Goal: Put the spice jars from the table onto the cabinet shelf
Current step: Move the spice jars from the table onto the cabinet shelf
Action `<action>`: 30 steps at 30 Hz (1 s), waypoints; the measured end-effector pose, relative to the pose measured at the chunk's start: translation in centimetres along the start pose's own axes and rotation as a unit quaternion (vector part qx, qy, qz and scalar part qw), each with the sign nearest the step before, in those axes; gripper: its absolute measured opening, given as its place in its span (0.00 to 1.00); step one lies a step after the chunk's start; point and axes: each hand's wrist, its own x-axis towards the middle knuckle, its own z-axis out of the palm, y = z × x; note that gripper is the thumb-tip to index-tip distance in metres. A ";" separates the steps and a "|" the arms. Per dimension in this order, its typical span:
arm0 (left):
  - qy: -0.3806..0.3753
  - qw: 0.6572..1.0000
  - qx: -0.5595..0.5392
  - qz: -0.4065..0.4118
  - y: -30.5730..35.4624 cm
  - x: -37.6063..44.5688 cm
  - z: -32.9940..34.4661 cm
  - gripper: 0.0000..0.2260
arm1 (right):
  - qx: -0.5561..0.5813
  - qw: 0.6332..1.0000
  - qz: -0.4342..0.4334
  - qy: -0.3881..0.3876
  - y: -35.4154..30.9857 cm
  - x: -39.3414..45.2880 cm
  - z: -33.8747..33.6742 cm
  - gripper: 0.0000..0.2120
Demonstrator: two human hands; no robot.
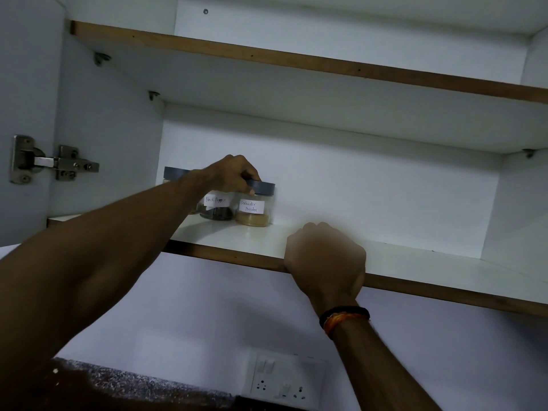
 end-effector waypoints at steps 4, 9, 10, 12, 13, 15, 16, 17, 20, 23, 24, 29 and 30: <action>0.001 1.000 -0.001 0.003 -0.1 -0.1 -0.1 0.13 | 0.001 1.000 0.002 0.001 0.0 0.0 0.1 0.14; 0.004 1.000 -0.007 0.002 0.0 -0.3 -0.1 0.13 | 0.001 1.000 0.003 -0.006 0.1 0.1 0.2 0.14; 0.004 1.000 -0.010 0.001 0.0 -0.4 -0.1 0.14 | -0.004 1.000 0.002 -0.006 0.1 0.1 0.2 0.15; 0.003 1.000 -0.011 -0.004 0.1 -0.4 0.0 0.14 | -0.013 1.000 0.000 -0.003 0.1 0.1 0.2 0.15; 0.004 1.000 -0.011 -0.008 0.3 -0.4 0.0 0.14 | -0.017 1.000 0.000 -0.002 0.0 0.1 0.2 0.15; 0.007 1.000 -0.015 -0.013 0.5 -0.4 0.1 0.14 | -0.022 1.000 -0.001 -0.002 0.0 0.2 0.1 0.15; 0.007 1.000 -0.018 -0.016 0.6 -0.5 0.1 0.14 | -0.025 1.000 -0.001 -0.004 0.0 0.2 0.2 0.15; 0.007 1.000 -0.021 -0.018 0.6 -0.5 0.2 0.14 | -0.026 1.000 0.000 -0.007 0.0 0.2 0.2 0.15; 0.007 0.999 -0.025 -0.028 0.7 -0.6 0.2 0.15 | -0.025 1.000 0.003 -0.011 0.1 0.2 0.3 0.14; 0.011 0.999 -0.036 -0.040 1.0 -0.9 0.4 0.20 | -0.017 1.000 0.006 -0.022 0.1 0.2 0.3 0.14; 0.017 0.998 -0.038 -0.046 1.2 -1.0 0.5 0.22 | -0.016 1.000 0.009 -0.024 0.1 0.2 0.3 0.15; 0.023 0.997 -0.033 -0.061 2.0 -2.3 -0.1 0.26 | -0.024 0.999 0.013 -0.045 0.2 0.3 -0.1 0.16; 0.021 0.997 -0.038 -0.063 2.3 -2.8 -0.3 0.26 | -0.029 0.998 0.014 -0.050 0.2 0.3 -0.1 0.17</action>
